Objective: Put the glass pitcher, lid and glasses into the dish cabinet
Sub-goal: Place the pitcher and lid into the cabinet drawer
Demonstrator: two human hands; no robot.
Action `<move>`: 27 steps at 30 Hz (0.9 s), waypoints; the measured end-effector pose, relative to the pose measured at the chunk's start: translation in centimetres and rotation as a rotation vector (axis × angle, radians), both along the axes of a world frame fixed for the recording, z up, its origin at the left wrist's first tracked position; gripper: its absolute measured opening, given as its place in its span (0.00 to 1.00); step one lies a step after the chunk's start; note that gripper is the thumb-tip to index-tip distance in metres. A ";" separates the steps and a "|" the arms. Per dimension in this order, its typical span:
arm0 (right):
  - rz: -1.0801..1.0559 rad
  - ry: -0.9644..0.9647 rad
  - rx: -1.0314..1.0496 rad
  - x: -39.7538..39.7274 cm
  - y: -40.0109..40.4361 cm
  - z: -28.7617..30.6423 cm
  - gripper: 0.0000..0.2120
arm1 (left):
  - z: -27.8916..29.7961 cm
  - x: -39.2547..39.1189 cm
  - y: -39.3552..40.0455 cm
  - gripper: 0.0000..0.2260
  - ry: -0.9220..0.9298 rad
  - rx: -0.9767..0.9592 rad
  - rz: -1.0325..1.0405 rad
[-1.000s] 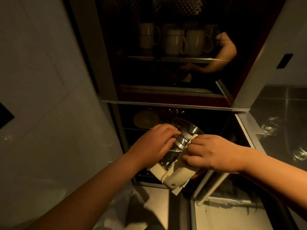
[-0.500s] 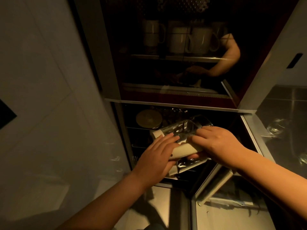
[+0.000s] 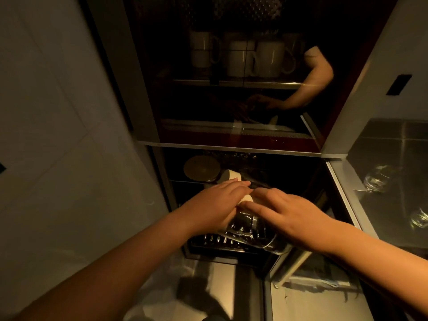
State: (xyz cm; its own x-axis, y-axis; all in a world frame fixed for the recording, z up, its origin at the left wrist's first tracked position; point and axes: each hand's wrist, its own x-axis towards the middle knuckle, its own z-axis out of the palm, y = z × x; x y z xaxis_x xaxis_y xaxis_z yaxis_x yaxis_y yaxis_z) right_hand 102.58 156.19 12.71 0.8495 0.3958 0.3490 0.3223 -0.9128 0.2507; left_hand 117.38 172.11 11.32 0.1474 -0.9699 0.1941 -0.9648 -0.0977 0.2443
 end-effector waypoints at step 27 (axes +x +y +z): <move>-0.410 -0.484 0.466 1.4 0.4 -9.8 0.09 | 1.9 3.1 -9.2 0.23 -0.378 0.022 -0.571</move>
State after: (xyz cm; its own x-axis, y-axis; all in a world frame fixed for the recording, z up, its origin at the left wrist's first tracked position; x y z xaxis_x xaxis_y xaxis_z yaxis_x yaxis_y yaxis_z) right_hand 104.00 156.54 2.96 0.6070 -0.1944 0.7705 -0.1101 -0.9808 -0.1608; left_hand 120.44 162.90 13.18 -0.4627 -0.8795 0.1114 -0.8850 0.4510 -0.1153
